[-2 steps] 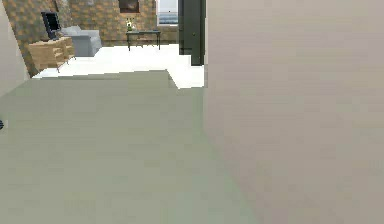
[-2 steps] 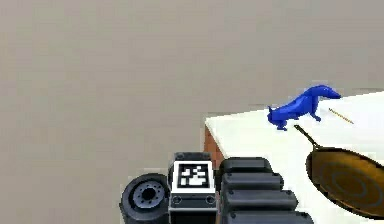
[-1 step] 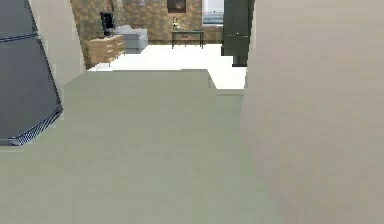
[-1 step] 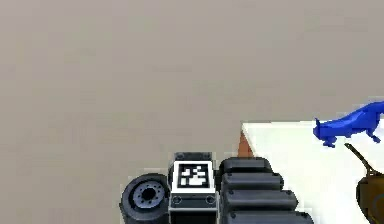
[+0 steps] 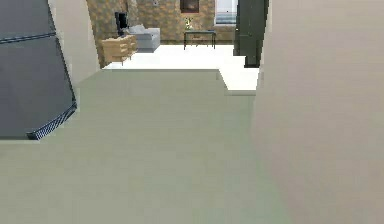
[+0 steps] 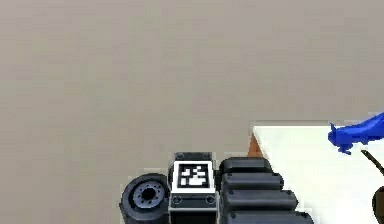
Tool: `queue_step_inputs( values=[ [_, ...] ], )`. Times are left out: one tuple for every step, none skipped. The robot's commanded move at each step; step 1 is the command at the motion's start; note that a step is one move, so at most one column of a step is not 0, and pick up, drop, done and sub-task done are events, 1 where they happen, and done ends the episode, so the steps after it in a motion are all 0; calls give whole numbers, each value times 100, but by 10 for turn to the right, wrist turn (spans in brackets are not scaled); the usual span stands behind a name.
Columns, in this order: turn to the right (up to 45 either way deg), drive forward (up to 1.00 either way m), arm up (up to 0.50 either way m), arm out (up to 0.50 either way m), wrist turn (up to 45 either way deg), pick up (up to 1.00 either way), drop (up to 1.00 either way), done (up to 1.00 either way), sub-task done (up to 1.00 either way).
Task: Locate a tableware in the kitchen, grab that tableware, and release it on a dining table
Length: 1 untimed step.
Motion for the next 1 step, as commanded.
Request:
queue_step_inputs(
  values=[
    [0,15,0,0,0,0,0,0,0]
  ],
)
